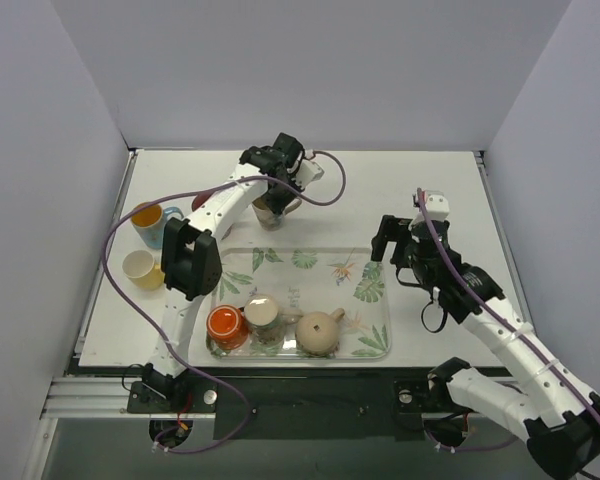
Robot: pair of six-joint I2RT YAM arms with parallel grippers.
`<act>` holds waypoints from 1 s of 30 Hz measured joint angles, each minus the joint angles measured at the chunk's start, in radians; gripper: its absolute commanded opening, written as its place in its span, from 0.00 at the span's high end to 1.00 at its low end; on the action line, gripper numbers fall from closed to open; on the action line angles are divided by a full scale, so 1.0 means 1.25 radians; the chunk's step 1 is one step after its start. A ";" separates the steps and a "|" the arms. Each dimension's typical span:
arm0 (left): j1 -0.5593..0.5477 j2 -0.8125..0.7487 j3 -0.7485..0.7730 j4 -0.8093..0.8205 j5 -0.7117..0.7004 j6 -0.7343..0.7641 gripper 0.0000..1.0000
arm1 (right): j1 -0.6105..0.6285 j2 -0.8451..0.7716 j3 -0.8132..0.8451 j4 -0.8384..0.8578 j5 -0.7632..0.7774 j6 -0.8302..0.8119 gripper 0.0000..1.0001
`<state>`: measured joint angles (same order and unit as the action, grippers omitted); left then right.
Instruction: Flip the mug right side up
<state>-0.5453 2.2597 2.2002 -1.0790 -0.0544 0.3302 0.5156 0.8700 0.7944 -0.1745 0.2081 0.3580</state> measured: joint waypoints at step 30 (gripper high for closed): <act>0.013 -0.533 -0.301 0.089 0.090 0.021 0.23 | 0.132 0.406 -0.027 -0.101 -0.327 0.571 0.40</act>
<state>-0.5293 1.5940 1.8240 -0.9680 0.0578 0.3561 0.6807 1.3777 0.7609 -0.3004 -0.2005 1.0718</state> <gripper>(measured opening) 0.774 0.653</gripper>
